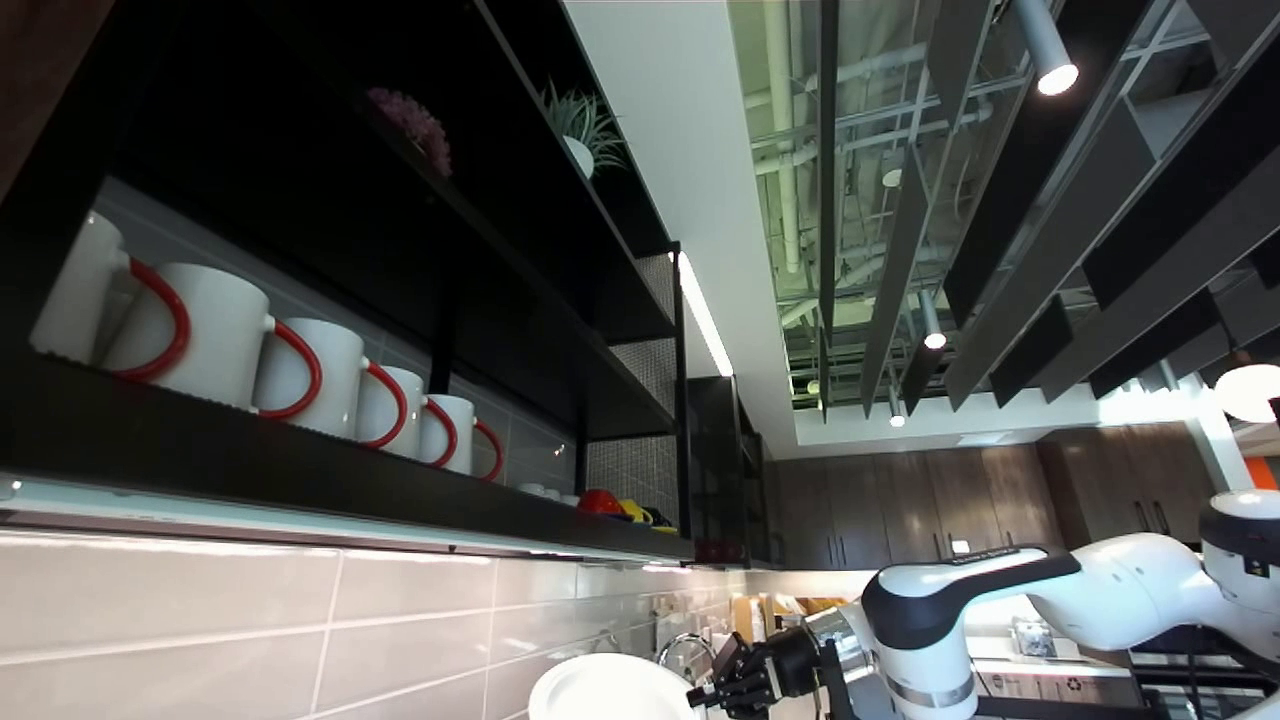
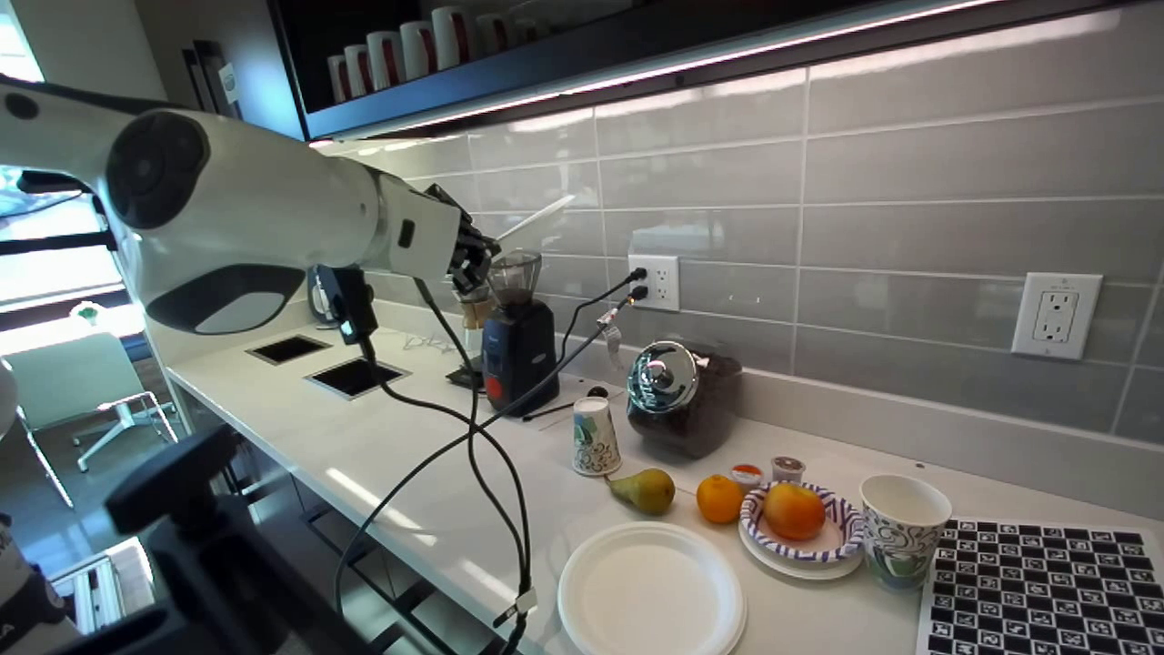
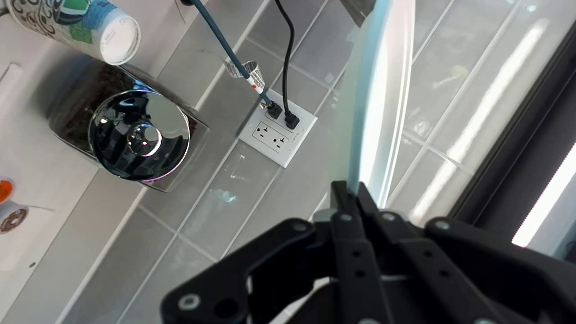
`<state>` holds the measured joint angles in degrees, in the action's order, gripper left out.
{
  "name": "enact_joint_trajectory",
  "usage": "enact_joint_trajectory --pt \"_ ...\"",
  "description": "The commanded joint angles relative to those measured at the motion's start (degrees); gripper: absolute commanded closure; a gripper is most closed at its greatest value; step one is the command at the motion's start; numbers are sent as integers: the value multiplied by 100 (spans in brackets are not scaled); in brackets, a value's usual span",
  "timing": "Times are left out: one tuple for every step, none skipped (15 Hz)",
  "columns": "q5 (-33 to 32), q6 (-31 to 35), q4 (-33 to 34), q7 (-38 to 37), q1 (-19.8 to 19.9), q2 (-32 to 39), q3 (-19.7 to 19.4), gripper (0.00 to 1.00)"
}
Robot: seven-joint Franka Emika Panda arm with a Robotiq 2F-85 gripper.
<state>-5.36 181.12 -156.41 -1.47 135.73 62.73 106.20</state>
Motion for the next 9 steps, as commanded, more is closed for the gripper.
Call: enact_joint_trajectory --pt "-5 -10 6 3 -22 -12 -13 96" --pt "-5 -10 2 3 -53 -26 -18 96" --pt "-5 -10 -11 2 -64 -23 -18 96" --pt "-6 -10 -21 2 -64 -23 -18 96" --pt "-6 -10 -24 2 -63 -23 -19 96" --pt "-6 -10 -24 2 -62 -23 -19 96" --pt "-6 -10 -24 2 -62 -23 -19 96" --pt "-6 -10 -24 2 -62 -23 -19 96" --pt "-6 -10 -24 2 -62 -23 -19 96"
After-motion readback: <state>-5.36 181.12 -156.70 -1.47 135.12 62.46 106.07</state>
